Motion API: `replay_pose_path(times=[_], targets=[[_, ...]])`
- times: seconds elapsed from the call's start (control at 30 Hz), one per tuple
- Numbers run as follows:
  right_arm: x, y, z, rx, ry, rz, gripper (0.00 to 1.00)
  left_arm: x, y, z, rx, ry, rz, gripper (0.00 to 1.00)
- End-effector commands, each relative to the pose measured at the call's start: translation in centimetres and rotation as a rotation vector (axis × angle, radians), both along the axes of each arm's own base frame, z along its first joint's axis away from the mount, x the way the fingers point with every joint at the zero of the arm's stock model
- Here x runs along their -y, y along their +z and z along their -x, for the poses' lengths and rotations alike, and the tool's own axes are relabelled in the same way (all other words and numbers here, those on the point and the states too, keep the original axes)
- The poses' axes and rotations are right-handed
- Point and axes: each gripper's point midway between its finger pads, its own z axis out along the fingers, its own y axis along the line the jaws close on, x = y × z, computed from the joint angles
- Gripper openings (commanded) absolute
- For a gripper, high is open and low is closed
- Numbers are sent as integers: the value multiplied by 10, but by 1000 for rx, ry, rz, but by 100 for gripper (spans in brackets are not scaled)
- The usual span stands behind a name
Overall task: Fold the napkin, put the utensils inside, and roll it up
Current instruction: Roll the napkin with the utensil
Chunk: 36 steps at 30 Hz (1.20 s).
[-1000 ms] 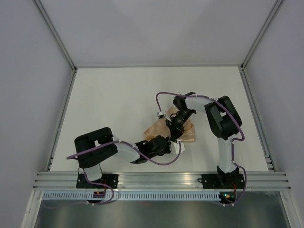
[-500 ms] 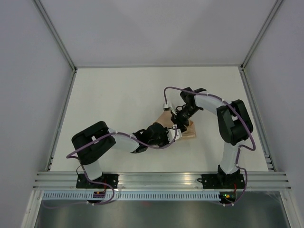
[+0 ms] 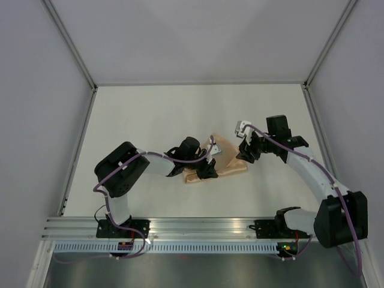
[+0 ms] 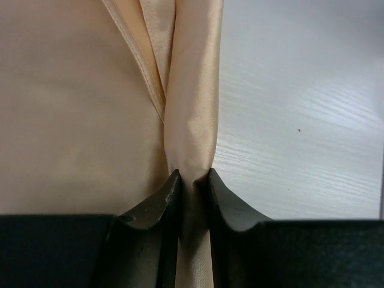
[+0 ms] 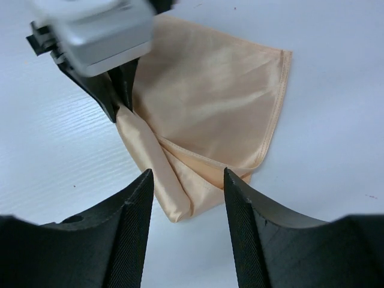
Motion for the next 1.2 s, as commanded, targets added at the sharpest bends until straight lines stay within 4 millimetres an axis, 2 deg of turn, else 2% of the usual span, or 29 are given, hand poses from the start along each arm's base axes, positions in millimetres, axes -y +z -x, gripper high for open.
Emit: replay_pose_path(times=[0.0, 0.03, 0.07, 0.13, 0.17, 0.2, 0.27, 0.4, 0.67, 1.0, 1.1, 1.17], targets=[[0, 12, -4, 232, 17, 21, 56, -25, -44, 45, -360, -38, -110, 2], [-5, 8, 2, 245, 46, 36, 56, -25, -42, 50, -416, -47, -101, 2], [-4, -4, 9, 246, 60, 65, 56, -28, -48, 52, -461, -38, -116, 2], [-13, -13, 23, 272, 113, 85, 56, -25, -46, 54, -504, -56, -99, 2], [-12, -30, 33, 255, 120, 106, 56, -26, -49, 55, -526, -53, -108, 2], [-16, -28, 32, 311, 127, 107, 57, -24, -51, 54, -544, -48, -112, 2], [-22, -51, 45, 342, 160, 173, 57, -23, -51, 57, -580, -52, -108, 2], [-32, -74, 59, 379, 214, 251, 57, -23, -55, 58, -615, -42, -122, 2], [-48, -78, 67, 395, 249, 264, 57, -24, -61, 58, -653, -19, -143, 2], [-57, -104, 82, 361, 321, 328, 57, -25, -64, 55, -658, -4, -156, 2], [-59, -112, 83, 342, 328, 342, 54, -26, -64, 54, -661, 0, -158, 2], [-59, -116, 84, 325, 331, 355, 47, -25, -63, 53, -660, 5, -158, 2]])
